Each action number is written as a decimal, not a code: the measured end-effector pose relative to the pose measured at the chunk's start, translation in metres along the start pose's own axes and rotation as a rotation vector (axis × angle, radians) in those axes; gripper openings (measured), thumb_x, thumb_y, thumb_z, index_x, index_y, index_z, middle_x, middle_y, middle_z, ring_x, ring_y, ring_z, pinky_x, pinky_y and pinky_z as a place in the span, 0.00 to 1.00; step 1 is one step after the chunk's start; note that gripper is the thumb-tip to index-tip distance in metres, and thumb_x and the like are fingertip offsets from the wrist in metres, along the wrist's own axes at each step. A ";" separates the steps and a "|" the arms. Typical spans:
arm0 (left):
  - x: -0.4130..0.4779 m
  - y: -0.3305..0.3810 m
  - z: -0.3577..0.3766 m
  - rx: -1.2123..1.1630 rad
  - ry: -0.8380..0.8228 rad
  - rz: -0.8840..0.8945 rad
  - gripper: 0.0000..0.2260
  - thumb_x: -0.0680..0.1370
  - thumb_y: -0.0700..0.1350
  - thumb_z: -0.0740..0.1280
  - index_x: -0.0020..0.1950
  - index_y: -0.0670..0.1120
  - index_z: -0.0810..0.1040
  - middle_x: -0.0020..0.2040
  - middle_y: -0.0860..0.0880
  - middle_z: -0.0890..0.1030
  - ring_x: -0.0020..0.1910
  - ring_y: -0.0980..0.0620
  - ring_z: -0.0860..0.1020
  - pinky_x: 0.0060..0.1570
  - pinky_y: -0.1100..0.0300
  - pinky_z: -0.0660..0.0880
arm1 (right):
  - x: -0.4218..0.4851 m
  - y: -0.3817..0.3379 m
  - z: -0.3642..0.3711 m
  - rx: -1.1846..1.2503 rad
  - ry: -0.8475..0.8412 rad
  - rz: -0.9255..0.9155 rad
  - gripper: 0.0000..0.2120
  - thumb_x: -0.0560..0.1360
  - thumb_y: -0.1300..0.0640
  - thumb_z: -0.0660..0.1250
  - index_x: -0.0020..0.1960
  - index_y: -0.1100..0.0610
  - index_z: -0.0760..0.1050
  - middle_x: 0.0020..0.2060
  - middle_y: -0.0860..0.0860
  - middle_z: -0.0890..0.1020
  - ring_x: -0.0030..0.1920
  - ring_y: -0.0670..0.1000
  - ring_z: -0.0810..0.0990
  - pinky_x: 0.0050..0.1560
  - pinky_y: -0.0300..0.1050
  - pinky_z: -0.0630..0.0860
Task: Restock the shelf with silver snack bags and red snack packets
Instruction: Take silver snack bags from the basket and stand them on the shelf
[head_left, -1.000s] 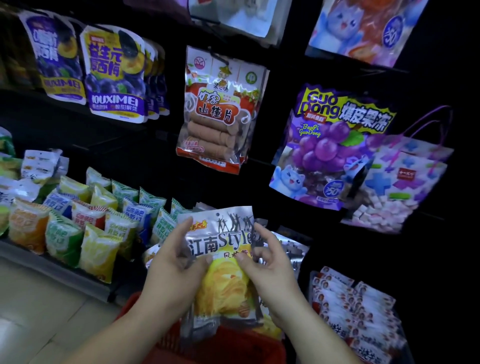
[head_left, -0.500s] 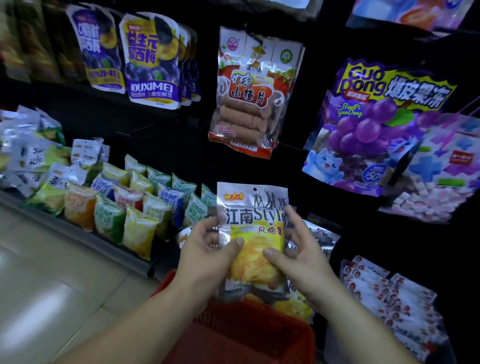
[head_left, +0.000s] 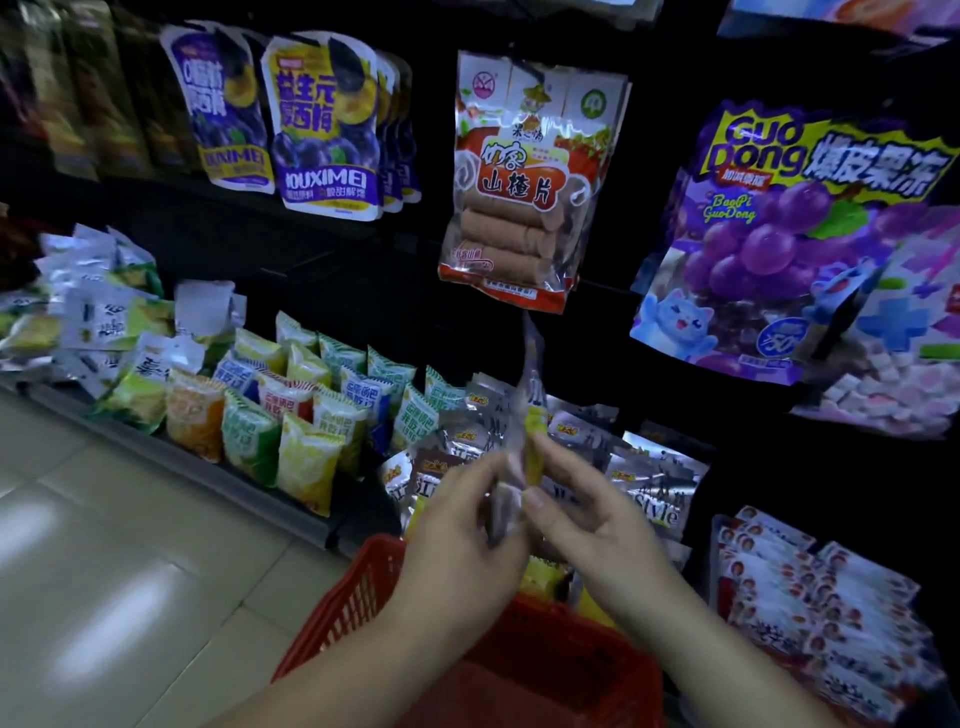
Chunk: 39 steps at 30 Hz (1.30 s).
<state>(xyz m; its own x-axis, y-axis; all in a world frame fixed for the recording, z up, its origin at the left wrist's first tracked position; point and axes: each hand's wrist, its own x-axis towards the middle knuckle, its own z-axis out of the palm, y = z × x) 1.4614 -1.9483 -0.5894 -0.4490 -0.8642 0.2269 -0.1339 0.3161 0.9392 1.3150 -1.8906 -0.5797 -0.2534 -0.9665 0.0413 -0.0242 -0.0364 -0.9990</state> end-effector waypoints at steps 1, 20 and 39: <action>-0.003 0.002 0.004 -0.036 -0.066 0.018 0.17 0.78 0.43 0.72 0.65 0.59 0.78 0.57 0.58 0.77 0.56 0.58 0.80 0.51 0.55 0.82 | 0.001 0.003 0.000 0.040 0.033 -0.005 0.30 0.72 0.53 0.74 0.72 0.44 0.72 0.62 0.40 0.83 0.62 0.46 0.83 0.56 0.44 0.81; 0.014 -0.003 -0.027 -0.198 -0.071 -0.187 0.37 0.78 0.48 0.74 0.79 0.68 0.57 0.76 0.55 0.64 0.56 0.75 0.75 0.44 0.77 0.75 | -0.001 0.010 -0.021 -0.305 0.144 0.000 0.47 0.69 0.48 0.80 0.75 0.24 0.55 0.68 0.27 0.70 0.71 0.42 0.73 0.67 0.49 0.76; 0.010 -0.004 -0.038 0.159 -0.292 -0.045 0.48 0.73 0.48 0.79 0.80 0.70 0.51 0.78 0.70 0.58 0.76 0.68 0.59 0.73 0.55 0.69 | -0.001 0.012 -0.025 -0.392 0.033 -0.051 0.28 0.79 0.57 0.72 0.73 0.36 0.71 0.71 0.33 0.70 0.67 0.24 0.66 0.72 0.36 0.65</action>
<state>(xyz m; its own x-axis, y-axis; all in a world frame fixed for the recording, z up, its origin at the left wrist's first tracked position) 1.4912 -1.9736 -0.5813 -0.6705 -0.7374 0.0817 -0.2846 0.3573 0.8895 1.2906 -1.8839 -0.5915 -0.2731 -0.9570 0.0974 -0.4034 0.0220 -0.9148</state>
